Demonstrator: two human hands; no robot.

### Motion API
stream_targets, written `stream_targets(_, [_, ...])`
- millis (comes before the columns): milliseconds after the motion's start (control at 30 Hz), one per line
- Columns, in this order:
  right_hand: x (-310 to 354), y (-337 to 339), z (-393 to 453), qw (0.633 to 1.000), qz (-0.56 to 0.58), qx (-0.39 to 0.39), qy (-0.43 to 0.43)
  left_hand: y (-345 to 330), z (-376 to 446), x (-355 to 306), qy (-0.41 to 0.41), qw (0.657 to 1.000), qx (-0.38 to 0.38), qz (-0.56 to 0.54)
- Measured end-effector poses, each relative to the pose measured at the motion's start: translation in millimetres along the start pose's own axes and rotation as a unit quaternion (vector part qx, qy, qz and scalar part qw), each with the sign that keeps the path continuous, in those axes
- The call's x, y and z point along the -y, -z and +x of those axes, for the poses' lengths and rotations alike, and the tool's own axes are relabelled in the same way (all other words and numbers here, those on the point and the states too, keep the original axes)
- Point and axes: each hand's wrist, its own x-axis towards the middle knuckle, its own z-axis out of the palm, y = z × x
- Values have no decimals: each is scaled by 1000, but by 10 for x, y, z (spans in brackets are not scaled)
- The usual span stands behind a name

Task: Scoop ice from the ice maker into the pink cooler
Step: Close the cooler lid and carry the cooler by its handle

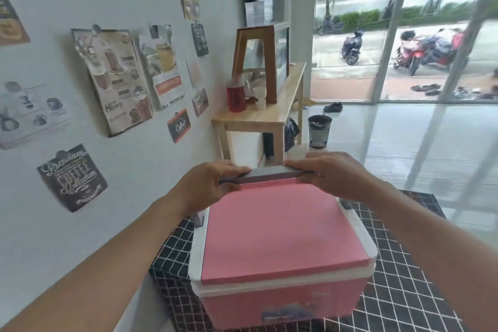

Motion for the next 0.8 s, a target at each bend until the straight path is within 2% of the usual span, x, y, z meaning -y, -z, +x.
stream_targets(167, [-709,-16,18,999,-5,16,-33,-431,762,110,-54,998,17,0])
stream_targets(333, [-1132,-70,-7,997,-34,16,-66,-697,1331,161,-75,996,36,-16])
stream_targets(667, [-1616,-234,-212,990,-24,32,-138,-1184,1869,168,-71,994,59,-58])
stream_targets(800, [-1745,-268,-304,988,-25,13,-149,-1301,1996,147,-80,992,61,-77])
